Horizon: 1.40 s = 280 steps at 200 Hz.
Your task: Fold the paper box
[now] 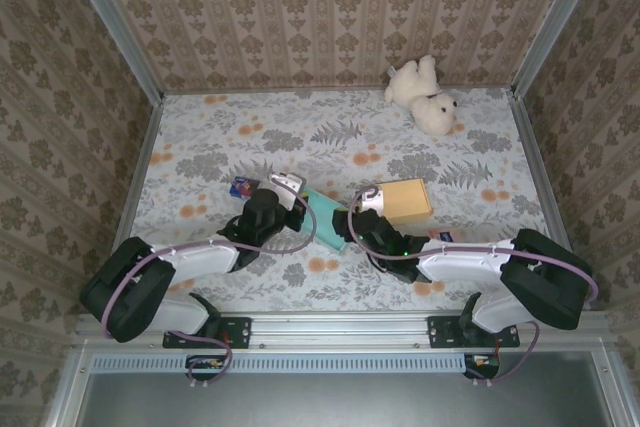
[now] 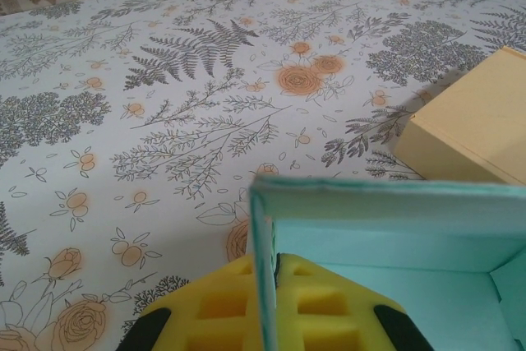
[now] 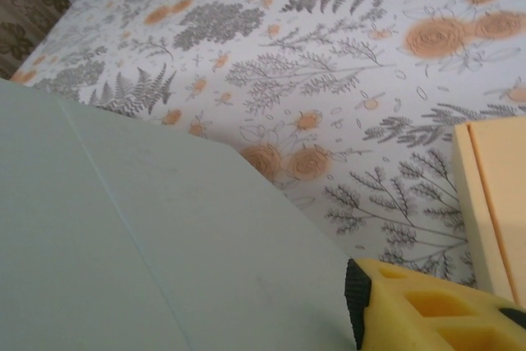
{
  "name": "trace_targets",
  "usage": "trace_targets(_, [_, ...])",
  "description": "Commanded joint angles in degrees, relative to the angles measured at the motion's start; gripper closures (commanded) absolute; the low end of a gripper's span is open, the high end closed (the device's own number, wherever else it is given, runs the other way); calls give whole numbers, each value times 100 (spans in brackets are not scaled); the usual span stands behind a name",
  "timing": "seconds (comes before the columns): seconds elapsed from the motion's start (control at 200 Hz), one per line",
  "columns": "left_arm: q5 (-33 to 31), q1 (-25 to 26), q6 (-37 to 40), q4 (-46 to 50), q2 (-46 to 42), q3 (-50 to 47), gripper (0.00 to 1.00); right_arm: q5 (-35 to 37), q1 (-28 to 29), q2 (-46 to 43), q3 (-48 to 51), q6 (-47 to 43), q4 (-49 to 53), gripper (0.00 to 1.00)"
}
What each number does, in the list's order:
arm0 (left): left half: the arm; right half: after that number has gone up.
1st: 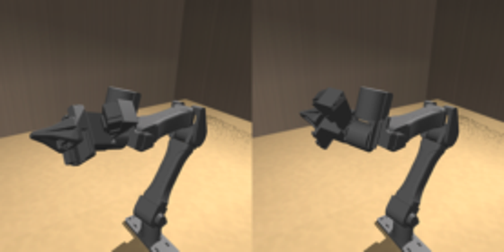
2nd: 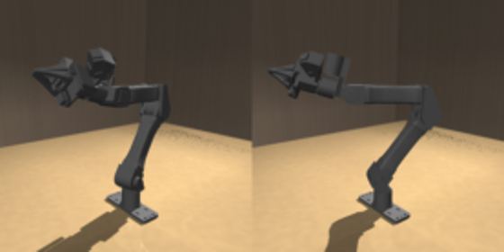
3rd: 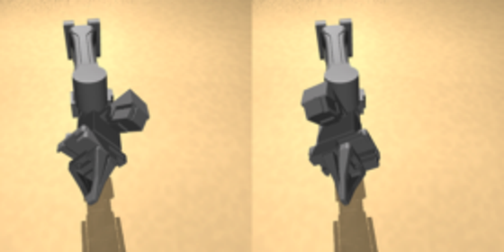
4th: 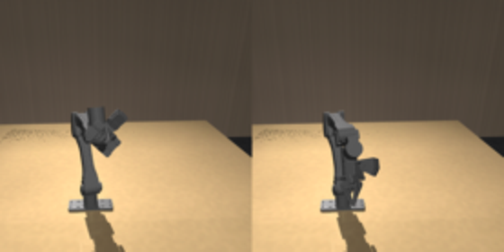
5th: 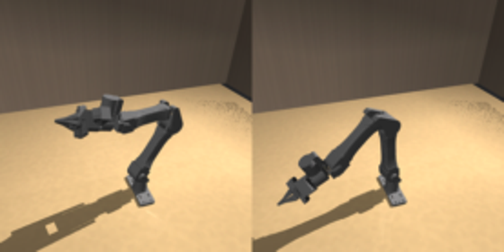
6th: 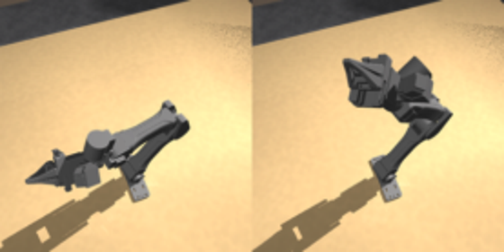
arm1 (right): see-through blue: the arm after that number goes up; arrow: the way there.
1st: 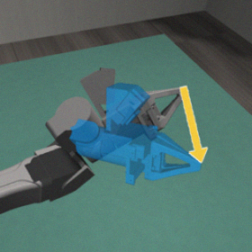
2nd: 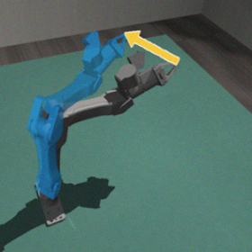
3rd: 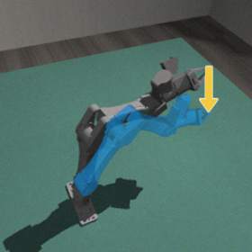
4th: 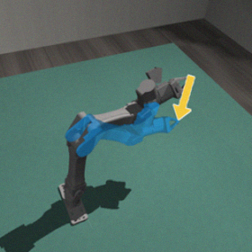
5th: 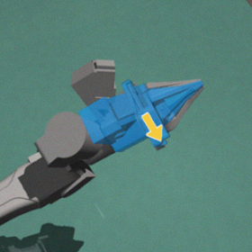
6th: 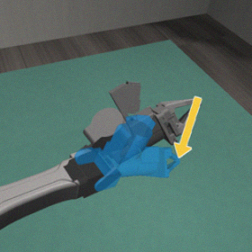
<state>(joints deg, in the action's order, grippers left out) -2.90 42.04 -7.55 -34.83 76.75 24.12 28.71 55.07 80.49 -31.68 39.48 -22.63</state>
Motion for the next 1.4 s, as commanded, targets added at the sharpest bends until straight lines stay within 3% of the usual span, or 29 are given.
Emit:
trace_targets(0.0, [69, 115, 14, 367, 32, -144, 100, -143, 48, -231, -151, 630, 865, 41])
trace_targets(0.23, [-130, 199, 86, 407, 24, -142, 100, -104, 57, -414, -446, 1101, 1779, 27])
trace_targets(0.37, [-159, 258, 122, 391, -20, -156, 100, -100, 92, -484, -473, 1245, 2000, 24])
trace_targets(0.84, [-179, 476, 349, 424, -29, -152, 100, -447, 198, -396, -258, 1064, 822, 29])
trace_targets(1.16, [-414, 478, 854, 136, -108, -477, 100, -13, 476, -407, -262, 863, 1555, 27])
trace_targets(1.395, [-498, 476, 1035, 142, -157, -575, 100, 157, 674, -1199, -18, 465, 2282, 25])
